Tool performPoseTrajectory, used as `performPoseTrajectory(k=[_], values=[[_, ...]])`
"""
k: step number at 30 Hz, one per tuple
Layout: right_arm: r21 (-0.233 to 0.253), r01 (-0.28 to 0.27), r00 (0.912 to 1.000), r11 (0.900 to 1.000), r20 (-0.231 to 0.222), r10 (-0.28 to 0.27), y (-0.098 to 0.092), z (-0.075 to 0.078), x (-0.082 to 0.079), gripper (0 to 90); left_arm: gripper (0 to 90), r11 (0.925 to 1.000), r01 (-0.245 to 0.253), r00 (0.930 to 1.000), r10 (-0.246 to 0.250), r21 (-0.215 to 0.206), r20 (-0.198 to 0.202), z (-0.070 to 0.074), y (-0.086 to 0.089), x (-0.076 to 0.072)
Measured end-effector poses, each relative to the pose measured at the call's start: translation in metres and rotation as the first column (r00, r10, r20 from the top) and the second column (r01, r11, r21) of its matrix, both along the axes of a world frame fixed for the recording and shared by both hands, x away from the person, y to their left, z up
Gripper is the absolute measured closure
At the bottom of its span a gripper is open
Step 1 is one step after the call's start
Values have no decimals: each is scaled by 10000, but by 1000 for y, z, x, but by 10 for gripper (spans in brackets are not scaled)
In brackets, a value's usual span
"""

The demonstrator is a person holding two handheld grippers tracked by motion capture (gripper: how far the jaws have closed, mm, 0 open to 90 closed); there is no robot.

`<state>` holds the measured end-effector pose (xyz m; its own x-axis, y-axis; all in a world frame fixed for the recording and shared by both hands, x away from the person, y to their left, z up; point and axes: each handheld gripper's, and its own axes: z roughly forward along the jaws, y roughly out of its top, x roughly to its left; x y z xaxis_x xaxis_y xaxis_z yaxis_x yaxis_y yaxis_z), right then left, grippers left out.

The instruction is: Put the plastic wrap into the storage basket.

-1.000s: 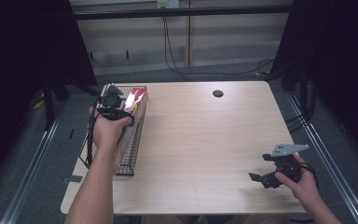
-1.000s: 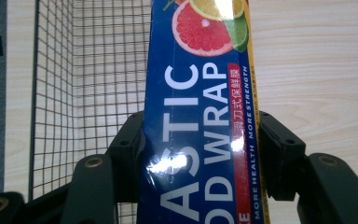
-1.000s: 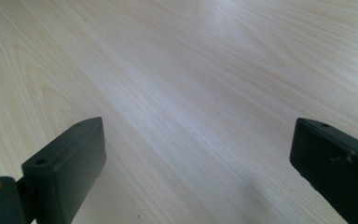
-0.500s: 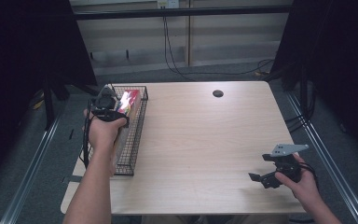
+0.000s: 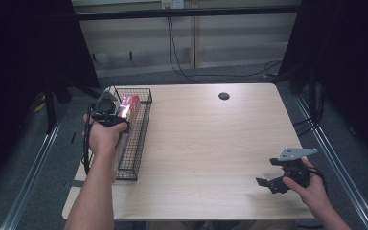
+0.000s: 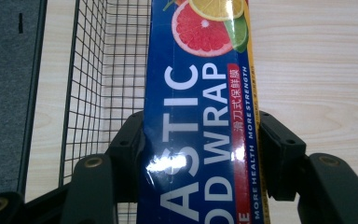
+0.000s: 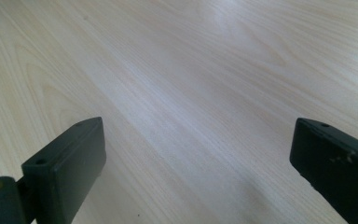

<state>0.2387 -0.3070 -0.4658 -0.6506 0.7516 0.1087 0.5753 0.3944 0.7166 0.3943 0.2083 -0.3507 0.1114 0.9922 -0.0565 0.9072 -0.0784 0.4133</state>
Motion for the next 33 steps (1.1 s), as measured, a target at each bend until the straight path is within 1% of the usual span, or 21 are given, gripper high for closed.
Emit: performPoseTrajectory(k=[4, 6, 11, 14, 16, 18, 22, 24, 27, 29, 33], values=[[-10, -29, 10000, 10000, 18, 29, 0, 0, 0, 34, 430, 9999, -168, 9999, 168, -6, -28, -2, 1, 0], [-8, -31, 10000, 10000, 26, 31, 0, 0, 0, 34, 430, 9998, -195, 9998, 195, -17, -89, -3, 2, 0], [-21, -26, 10000, 10000, 22, 26, 0, 0, 0, 34, 430, 9997, -256, 9996, 256, 0, -95, -5, 4, 0], [-24, -25, 10000, 10000, 6, 25, 0, 0, 0, 34, 430, 9995, -306, 9995, 306, -72, -117, -6, 4, 0], [-34, -35, 10000, 10000, 11, 35, 0, 0, 0, 34, 430, 9996, -265, 9995, 265, -7, -149, -7, 5, 0], [-23, -24, 10000, 10000, 14, 24, 0, 0, 0, 34, 430, 9993, -373, 9992, 373, -13, -141, -8, 5, 0], [-29, -29, 10000, 10000, 17, 29, 0, 0, 0, 34, 430, 9993, -364, 9992, 364, 35, -193, -10, 6, 0], [-20, -33, 10000, 10000, 13, 33, 0, 0, 0, 34, 429, 9991, -431, 9989, 430, -32, -189, -12, 7, 0], [-44, -47, 10000, 10000, 43, 47, 0, 0, 0, 34, 429, 9990, -437, 9988, 439, 74, -203, -15, 7, 1], [-40, -54, 10000, 10000, 37, 55, 0, 0, 0, 34, 429, 9988, -497, 9986, 496, -4, -193, -18, 7, 2], [-40, -51, 10000, 10000, 39, 51, 0, 0, 0, 34, 429, 9989, -477, 9984, 478, 37, -293, -22, 7, 4]])
